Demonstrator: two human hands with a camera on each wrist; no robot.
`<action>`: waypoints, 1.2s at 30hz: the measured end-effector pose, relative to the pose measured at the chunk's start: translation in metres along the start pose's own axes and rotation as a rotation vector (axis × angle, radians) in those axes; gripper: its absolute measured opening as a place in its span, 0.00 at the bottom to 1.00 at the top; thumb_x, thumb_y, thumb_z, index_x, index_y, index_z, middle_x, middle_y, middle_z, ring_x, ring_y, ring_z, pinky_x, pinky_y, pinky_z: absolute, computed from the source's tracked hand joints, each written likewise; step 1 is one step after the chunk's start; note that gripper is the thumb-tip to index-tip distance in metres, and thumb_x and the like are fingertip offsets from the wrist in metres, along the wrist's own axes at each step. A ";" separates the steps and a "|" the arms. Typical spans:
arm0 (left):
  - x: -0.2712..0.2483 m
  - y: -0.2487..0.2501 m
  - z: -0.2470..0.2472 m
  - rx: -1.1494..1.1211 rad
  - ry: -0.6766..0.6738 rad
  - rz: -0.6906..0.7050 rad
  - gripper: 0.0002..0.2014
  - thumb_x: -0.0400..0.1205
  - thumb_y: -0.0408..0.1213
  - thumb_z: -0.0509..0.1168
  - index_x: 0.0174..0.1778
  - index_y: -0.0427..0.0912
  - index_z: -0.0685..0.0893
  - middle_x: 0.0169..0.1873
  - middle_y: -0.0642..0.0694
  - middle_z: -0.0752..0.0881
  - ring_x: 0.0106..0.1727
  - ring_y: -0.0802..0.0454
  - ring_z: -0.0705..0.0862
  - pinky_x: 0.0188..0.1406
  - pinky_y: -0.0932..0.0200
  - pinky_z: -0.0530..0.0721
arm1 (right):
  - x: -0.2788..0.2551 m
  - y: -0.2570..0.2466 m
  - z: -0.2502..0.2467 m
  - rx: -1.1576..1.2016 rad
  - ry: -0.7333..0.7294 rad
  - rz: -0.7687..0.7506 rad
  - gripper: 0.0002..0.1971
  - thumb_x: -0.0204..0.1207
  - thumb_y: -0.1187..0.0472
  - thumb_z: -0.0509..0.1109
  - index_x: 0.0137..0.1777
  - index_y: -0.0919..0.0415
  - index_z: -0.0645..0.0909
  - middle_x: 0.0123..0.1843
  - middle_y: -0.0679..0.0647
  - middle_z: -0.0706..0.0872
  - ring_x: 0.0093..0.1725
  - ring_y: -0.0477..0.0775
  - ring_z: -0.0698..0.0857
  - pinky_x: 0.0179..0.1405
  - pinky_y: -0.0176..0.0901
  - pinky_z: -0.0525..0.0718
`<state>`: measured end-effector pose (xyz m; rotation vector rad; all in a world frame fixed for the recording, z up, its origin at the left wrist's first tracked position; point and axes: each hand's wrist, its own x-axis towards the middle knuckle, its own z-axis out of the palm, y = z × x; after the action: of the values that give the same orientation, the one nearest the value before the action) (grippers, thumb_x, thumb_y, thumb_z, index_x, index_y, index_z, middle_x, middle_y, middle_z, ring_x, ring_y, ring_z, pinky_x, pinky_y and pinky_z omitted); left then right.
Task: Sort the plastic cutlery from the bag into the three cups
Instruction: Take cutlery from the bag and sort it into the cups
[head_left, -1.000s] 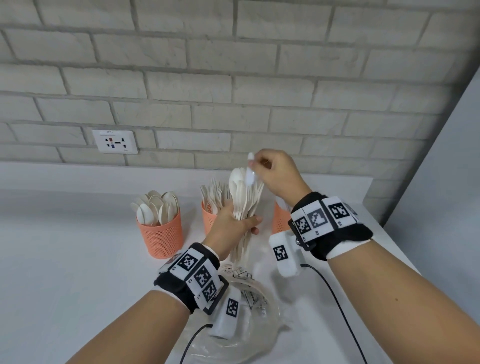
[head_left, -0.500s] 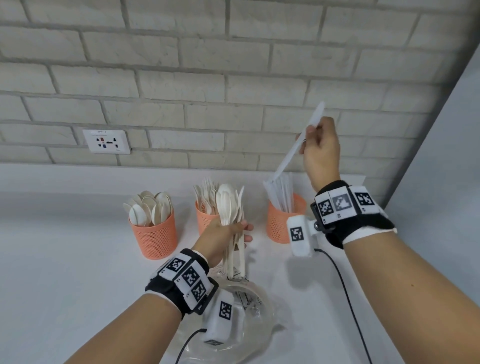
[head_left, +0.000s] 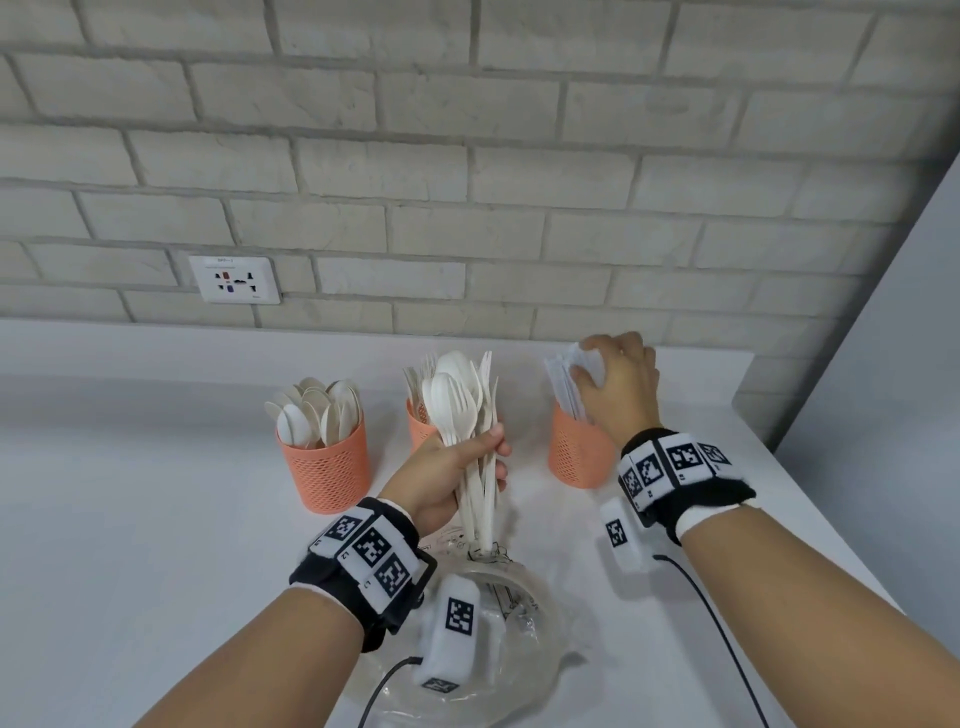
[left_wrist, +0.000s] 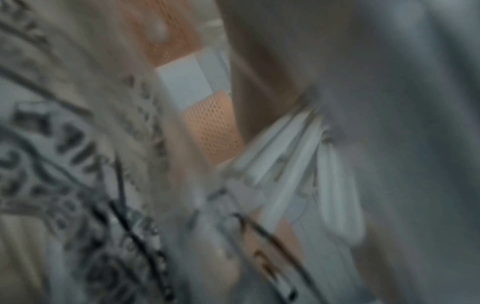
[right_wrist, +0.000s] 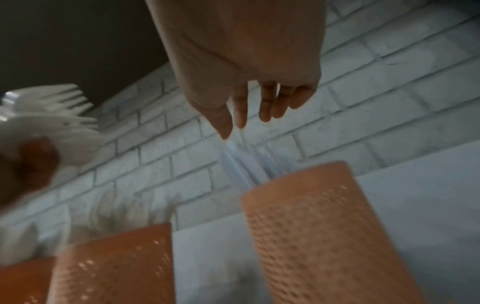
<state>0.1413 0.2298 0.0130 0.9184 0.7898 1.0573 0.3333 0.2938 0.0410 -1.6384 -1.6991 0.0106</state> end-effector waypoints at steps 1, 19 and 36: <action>0.000 0.001 0.000 -0.006 0.007 0.006 0.02 0.81 0.32 0.63 0.44 0.41 0.80 0.27 0.48 0.84 0.26 0.53 0.81 0.31 0.57 0.84 | -0.002 -0.011 -0.003 0.098 0.061 -0.056 0.11 0.76 0.61 0.68 0.56 0.63 0.82 0.58 0.63 0.78 0.58 0.63 0.75 0.59 0.54 0.75; -0.016 0.023 -0.007 -0.085 0.044 0.069 0.04 0.82 0.25 0.59 0.48 0.33 0.79 0.34 0.42 0.90 0.37 0.48 0.90 0.42 0.48 0.89 | -0.036 -0.093 0.007 0.816 -0.501 0.188 0.14 0.82 0.59 0.59 0.52 0.69 0.81 0.47 0.66 0.89 0.47 0.64 0.88 0.50 0.56 0.86; -0.028 0.036 -0.011 -0.004 0.041 0.125 0.07 0.82 0.28 0.60 0.51 0.36 0.83 0.35 0.40 0.90 0.37 0.47 0.90 0.46 0.47 0.87 | -0.044 -0.106 0.016 0.894 -0.432 0.091 0.06 0.77 0.59 0.69 0.41 0.59 0.84 0.34 0.52 0.87 0.31 0.44 0.86 0.28 0.36 0.82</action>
<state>0.1100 0.2139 0.0438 0.9549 0.7718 1.1901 0.2301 0.2451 0.0596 -1.0498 -1.5526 1.0739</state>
